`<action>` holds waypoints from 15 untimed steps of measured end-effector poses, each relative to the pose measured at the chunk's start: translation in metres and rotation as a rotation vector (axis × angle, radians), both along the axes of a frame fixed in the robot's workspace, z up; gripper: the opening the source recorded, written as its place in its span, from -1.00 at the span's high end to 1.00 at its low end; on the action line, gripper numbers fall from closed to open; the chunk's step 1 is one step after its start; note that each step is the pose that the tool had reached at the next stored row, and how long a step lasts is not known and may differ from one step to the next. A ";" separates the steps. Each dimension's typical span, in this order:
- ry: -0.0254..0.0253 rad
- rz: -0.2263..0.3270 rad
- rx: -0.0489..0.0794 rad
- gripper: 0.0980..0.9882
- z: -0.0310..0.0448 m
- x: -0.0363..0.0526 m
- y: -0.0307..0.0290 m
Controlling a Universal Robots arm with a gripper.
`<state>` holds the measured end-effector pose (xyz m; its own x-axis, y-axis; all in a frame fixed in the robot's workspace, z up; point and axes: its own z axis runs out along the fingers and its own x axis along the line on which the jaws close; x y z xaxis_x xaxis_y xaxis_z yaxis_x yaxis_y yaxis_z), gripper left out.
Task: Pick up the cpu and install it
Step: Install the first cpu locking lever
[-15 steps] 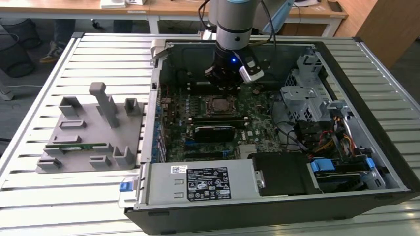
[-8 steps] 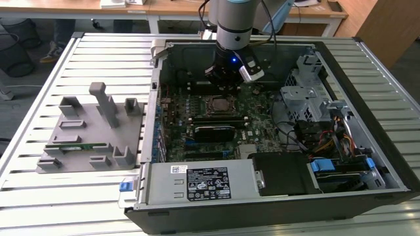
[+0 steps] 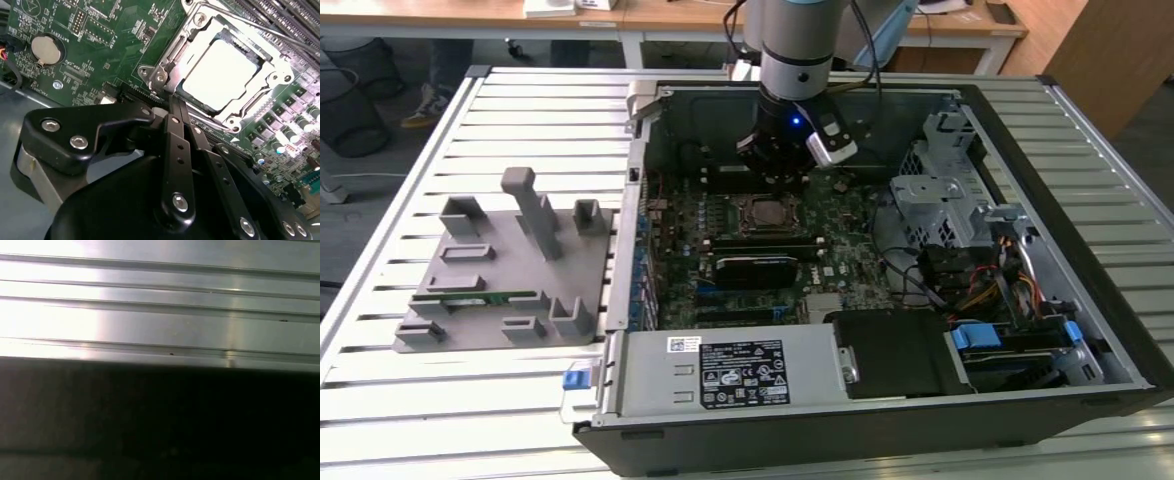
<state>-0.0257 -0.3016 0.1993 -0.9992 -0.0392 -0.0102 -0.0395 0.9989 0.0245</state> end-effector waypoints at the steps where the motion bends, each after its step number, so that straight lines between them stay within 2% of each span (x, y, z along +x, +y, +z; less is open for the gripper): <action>1: 0.0000 0.000 -0.005 0.96 0.0000 0.0000 0.0000; 9: 0.0000 0.000 -0.042 0.96 -0.0004 0.0000 0.0000; 13: 0.0002 0.000 -0.045 0.96 -0.0013 0.0000 0.0002; 15: 0.0003 0.000 -0.042 0.96 -0.0018 -0.0001 0.0003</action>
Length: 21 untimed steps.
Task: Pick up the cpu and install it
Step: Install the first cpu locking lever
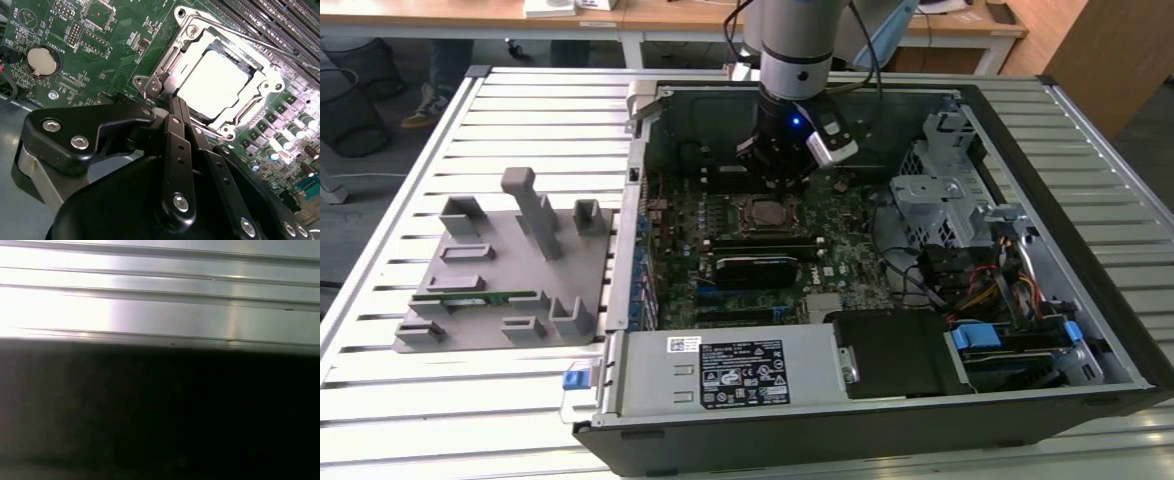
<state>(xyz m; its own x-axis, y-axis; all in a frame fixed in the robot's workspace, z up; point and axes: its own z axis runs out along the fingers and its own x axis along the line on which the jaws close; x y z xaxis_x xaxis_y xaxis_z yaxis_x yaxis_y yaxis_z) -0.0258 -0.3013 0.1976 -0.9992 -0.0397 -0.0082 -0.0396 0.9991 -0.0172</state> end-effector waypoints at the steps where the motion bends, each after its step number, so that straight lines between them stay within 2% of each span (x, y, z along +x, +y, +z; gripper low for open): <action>1: 0.0001 0.000 0.004 0.96 -0.0003 0.0000 0.0001; 17: -0.0005 0.001 0.087 0.96 -0.0021 0.0003 0.0015; 21: -0.0004 0.001 0.092 0.96 0.0016 0.0002 0.0015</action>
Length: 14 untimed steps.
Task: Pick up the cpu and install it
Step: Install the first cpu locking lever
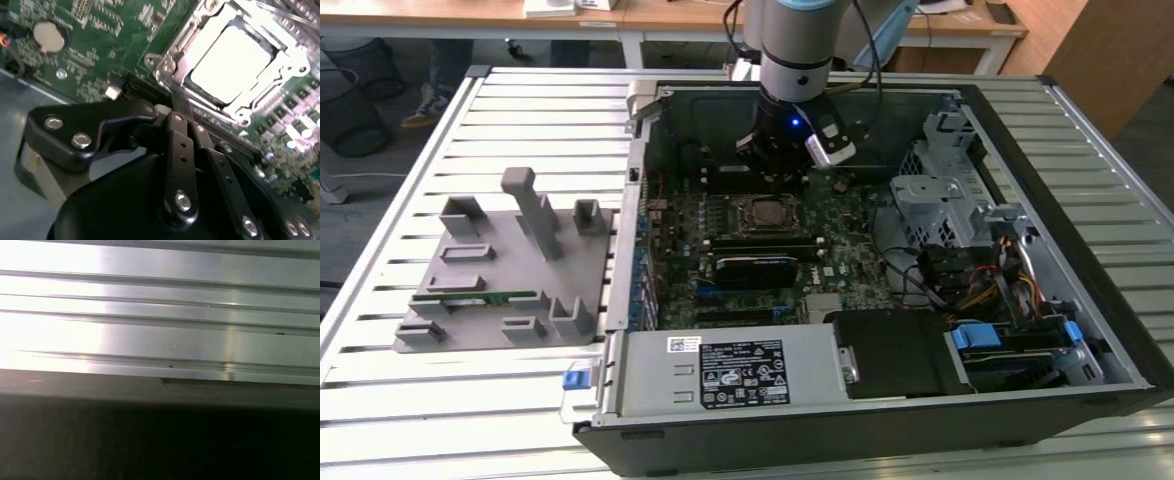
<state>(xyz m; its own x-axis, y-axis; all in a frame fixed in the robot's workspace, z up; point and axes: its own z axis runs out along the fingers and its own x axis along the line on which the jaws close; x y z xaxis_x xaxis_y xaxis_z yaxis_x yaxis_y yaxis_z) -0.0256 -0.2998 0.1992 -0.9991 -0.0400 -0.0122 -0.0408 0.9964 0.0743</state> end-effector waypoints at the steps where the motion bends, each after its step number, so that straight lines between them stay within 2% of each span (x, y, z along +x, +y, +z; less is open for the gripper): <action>1: 0.0000 0.000 0.000 0.96 0.0018 0.0001 0.0000; 4: 0.0002 0.000 0.000 0.96 0.0062 0.0000 0.0000; 14: 0.0001 0.000 0.000 0.96 0.0062 0.0000 -0.0074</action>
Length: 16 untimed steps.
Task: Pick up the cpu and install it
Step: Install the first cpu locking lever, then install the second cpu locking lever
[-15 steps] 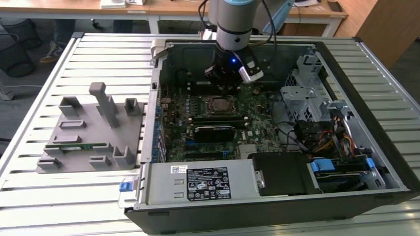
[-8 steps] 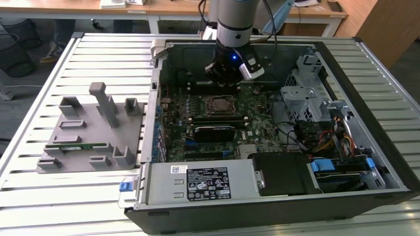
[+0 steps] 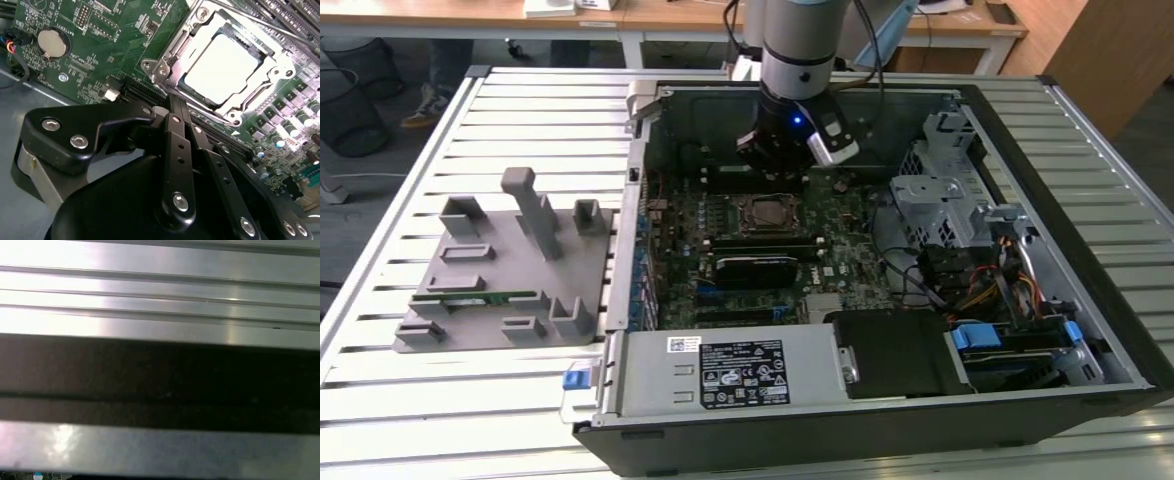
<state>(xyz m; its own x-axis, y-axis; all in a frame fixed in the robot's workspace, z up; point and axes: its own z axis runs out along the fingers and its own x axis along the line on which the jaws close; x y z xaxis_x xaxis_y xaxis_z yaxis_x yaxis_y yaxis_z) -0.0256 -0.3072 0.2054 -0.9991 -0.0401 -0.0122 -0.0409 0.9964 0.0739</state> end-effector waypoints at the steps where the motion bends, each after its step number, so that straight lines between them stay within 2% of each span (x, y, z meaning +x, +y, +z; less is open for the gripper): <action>1: 0.0000 0.000 0.000 0.96 0.0000 0.0000 -0.0006; 16: 0.0000 0.000 0.000 0.96 0.0000 0.0000 -0.0072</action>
<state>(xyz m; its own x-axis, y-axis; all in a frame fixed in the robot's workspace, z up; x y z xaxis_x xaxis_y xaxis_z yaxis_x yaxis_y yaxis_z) -0.0256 -0.3144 0.2054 -0.9991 -0.0401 -0.0121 -0.0409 0.9964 0.0739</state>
